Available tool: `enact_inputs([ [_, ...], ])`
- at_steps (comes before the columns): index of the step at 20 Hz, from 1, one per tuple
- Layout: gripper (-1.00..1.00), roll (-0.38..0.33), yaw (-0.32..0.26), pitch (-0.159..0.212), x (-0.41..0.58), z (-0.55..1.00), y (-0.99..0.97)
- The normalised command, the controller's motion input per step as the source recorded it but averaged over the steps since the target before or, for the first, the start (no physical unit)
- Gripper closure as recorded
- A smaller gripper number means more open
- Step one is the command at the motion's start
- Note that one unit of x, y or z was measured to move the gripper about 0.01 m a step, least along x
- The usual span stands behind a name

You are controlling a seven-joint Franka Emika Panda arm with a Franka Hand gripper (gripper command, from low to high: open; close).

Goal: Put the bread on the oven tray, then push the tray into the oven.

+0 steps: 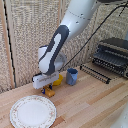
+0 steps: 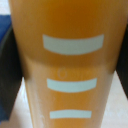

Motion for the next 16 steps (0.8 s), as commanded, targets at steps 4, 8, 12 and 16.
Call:
enact_inputs([
  [4, 1.00, 0.000, -0.203, 0.070, 0.286, 0.97, -0.26],
  [8, 1.00, 0.000, -0.250, 0.090, 0.198, 0.93, -0.24],
  [12, 1.00, 0.000, -0.297, 0.121, 0.191, 0.88, -0.23],
  [16, 1.00, -0.012, -0.341, 0.075, 0.167, 0.74, -0.09],
])
